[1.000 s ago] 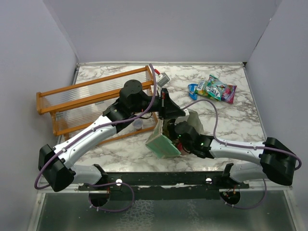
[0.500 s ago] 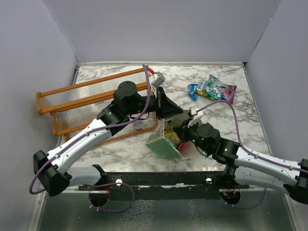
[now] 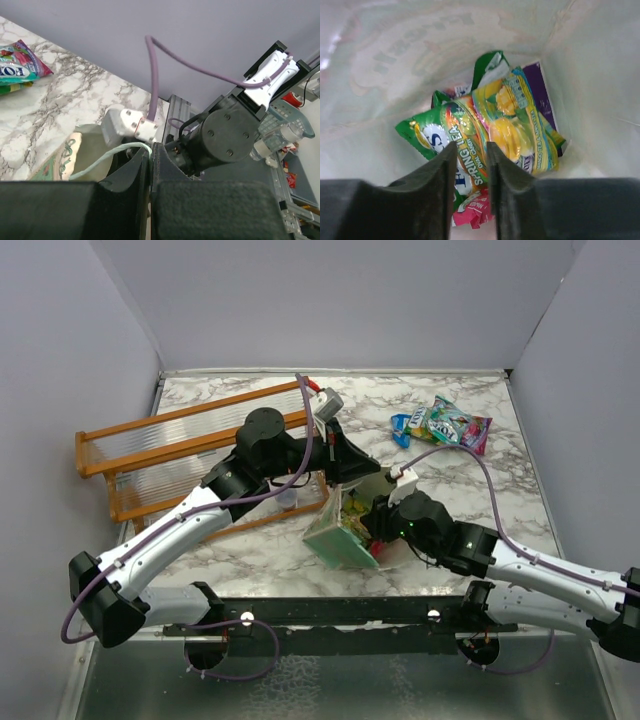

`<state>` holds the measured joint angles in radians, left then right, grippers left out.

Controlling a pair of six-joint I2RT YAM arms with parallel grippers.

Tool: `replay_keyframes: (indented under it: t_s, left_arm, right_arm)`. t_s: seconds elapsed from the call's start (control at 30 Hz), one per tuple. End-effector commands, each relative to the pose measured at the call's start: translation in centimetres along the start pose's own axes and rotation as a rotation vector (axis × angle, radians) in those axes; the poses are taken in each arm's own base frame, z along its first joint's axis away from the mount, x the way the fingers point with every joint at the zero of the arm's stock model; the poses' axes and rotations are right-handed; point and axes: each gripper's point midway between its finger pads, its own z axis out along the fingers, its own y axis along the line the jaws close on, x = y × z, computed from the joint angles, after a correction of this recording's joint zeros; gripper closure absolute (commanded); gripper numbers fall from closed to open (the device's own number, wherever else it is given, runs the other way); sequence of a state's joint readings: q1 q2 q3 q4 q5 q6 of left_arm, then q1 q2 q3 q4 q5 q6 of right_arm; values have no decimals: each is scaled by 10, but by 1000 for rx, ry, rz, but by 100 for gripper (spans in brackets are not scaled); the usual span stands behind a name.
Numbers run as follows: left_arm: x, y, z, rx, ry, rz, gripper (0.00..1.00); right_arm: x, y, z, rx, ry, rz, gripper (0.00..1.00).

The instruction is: Take the snacks out of the paper bag

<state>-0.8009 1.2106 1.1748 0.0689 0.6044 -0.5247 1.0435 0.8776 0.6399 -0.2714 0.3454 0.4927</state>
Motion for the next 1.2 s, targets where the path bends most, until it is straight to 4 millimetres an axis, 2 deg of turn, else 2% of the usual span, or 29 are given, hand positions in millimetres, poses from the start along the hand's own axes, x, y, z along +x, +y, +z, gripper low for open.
replay_keyframes:
  t_s: [0.0, 0.03, 0.2, 0.33, 0.47, 0.6, 0.7, 0.83, 0.87, 0.93, 1.0, 1.07, 1.17]
  left_arm:
    - [-35, -21, 3, 59, -81, 75, 100]
    - [-37, -21, 4, 64, -80, 81, 100]
    - [-51, -25, 7, 65, -91, 125, 100]
    - [-57, -25, 7, 59, -100, 140, 100]
    - [-55, -27, 8, 77, -94, 129, 100]
    - [-56, -31, 8, 90, -94, 123, 100]
    - [-55, -32, 8, 97, -87, 108, 100]
    - [-46, -31, 6, 103, -71, 76, 100]
    - [-42, -30, 5, 100, -65, 69, 100]
    - [-38, -27, 3, 79, -59, 68, 100]
    - [-34, -21, 0, 46, -53, 74, 100]
    - [-28, -14, -1, 11, -40, 76, 100]
    - [-17, -4, -2, -22, -18, 72, 100]
  right_arm:
    - [32, -3, -2, 15, 163, -18, 59]
    - [36, -2, -2, 6, 181, -23, 51]
    - [60, 0, 0, 12, 307, -27, 27]
    - [73, -7, 3, 58, 360, -34, 10]
    - [73, -14, 19, 102, 315, -46, 0]
    - [68, -16, 45, 144, 240, -48, 1]
    - [63, -14, 63, 148, 181, -46, 7]
    - [57, -14, 79, 172, 132, -54, 26]
    - [55, -14, 81, 175, 125, -53, 34]
    - [50, -12, 81, 172, 111, -49, 52]
    - [45, -8, 78, 146, 98, -49, 64]
    - [38, -4, 73, 121, 84, -51, 72]
    - [24, 4, 61, 71, 55, -44, 78]
